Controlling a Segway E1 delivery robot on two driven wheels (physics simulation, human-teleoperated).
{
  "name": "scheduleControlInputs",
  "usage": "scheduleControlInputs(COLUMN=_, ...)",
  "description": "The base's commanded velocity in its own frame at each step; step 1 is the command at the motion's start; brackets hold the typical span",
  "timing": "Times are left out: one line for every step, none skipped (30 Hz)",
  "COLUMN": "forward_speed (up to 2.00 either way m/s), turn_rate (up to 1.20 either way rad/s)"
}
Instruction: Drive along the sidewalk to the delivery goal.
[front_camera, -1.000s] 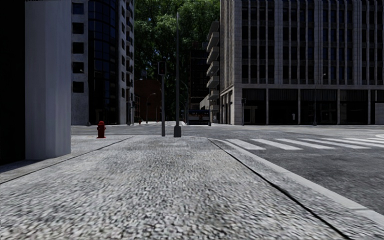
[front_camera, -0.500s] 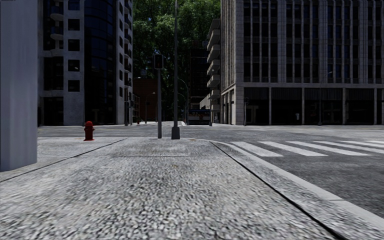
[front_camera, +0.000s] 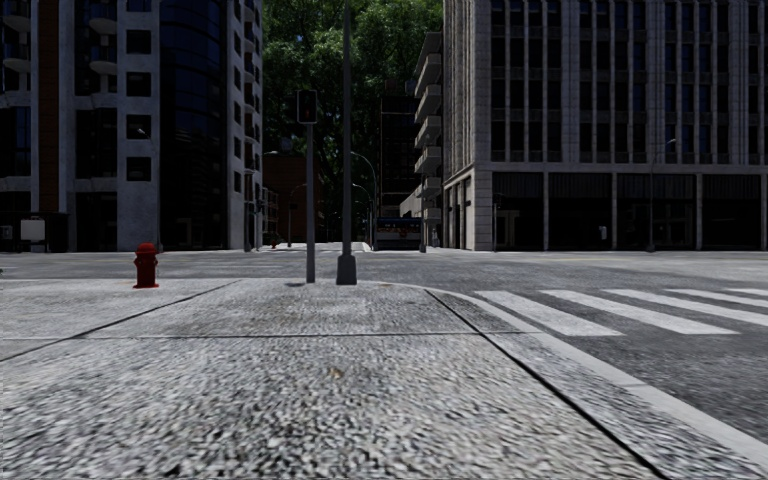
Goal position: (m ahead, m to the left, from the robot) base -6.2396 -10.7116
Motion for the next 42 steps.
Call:
scheduleControlInputs(forward_speed=2.00, turn_rate=0.00)
scheduleControlInputs(forward_speed=2.00, turn_rate=0.00)
scheduleControlInputs(forward_speed=2.00, turn_rate=0.00)
scheduleControlInputs(forward_speed=2.00, turn_rate=0.00)
scheduleControlInputs(forward_speed=2.00, turn_rate=0.00)
scheduleControlInputs(forward_speed=2.00, turn_rate=0.00)
scheduleControlInputs(forward_speed=2.00, turn_rate=0.00)
scheduleControlInputs(forward_speed=2.00, turn_rate=0.00)
scheduleControlInputs(forward_speed=2.00, turn_rate=0.00)
scheduleControlInputs(forward_speed=2.00, turn_rate=0.00)
scheduleControlInputs(forward_speed=2.00, turn_rate=0.00)
scheduleControlInputs(forward_speed=2.00, turn_rate=0.00)
scheduleControlInputs(forward_speed=2.00, turn_rate=0.00)
scheduleControlInputs(forward_speed=2.00, turn_rate=0.00)
scheduleControlInputs(forward_speed=2.00, turn_rate=0.00)
scheduleControlInputs(forward_speed=2.00, turn_rate=0.00)
scheduleControlInputs(forward_speed=2.00, turn_rate=0.00)
scheduleControlInputs(forward_speed=2.00, turn_rate=0.00)
scheduleControlInputs(forward_speed=2.00, turn_rate=0.00)
scheduleControlInputs(forward_speed=2.00, turn_rate=0.00)
scheduleControlInputs(forward_speed=2.00, turn_rate=0.00)
scheduleControlInputs(forward_speed=2.00, turn_rate=0.00)
scheduleControlInputs(forward_speed=2.00, turn_rate=0.00)
scheduleControlInputs(forward_speed=2.00, turn_rate=0.00)
scheduleControlInputs(forward_speed=2.00, turn_rate=0.00)
scheduleControlInputs(forward_speed=2.00, turn_rate=0.00)
scheduleControlInputs(forward_speed=2.00, turn_rate=0.00)
scheduleControlInputs(forward_speed=2.00, turn_rate=0.00)
scheduleControlInputs(forward_speed=2.00, turn_rate=0.00)
scheduleControlInputs(forward_speed=2.00, turn_rate=0.00)
scheduleControlInputs(forward_speed=2.00, turn_rate=0.00)
scheduleControlInputs(forward_speed=2.00, turn_rate=0.00)
scheduleControlInputs(forward_speed=2.00, turn_rate=0.00)
scheduleControlInputs(forward_speed=2.00, turn_rate=0.00)
scheduleControlInputs(forward_speed=2.00, turn_rate=0.00)
scheduleControlInputs(forward_speed=2.00, turn_rate=-0.14)
scheduleControlInputs(forward_speed=2.00, turn_rate=-0.34)
scheduleControlInputs(forward_speed=2.00, turn_rate=-0.34)
scheduleControlInputs(forward_speed=2.00, turn_rate=-0.43)
scheduleControlInputs(forward_speed=1.83, turn_rate=-0.57)
scheduleControlInputs(forward_speed=1.57, turn_rate=-0.68)
scheduleControlInputs(forward_speed=1.44, turn_rate=-0.70)
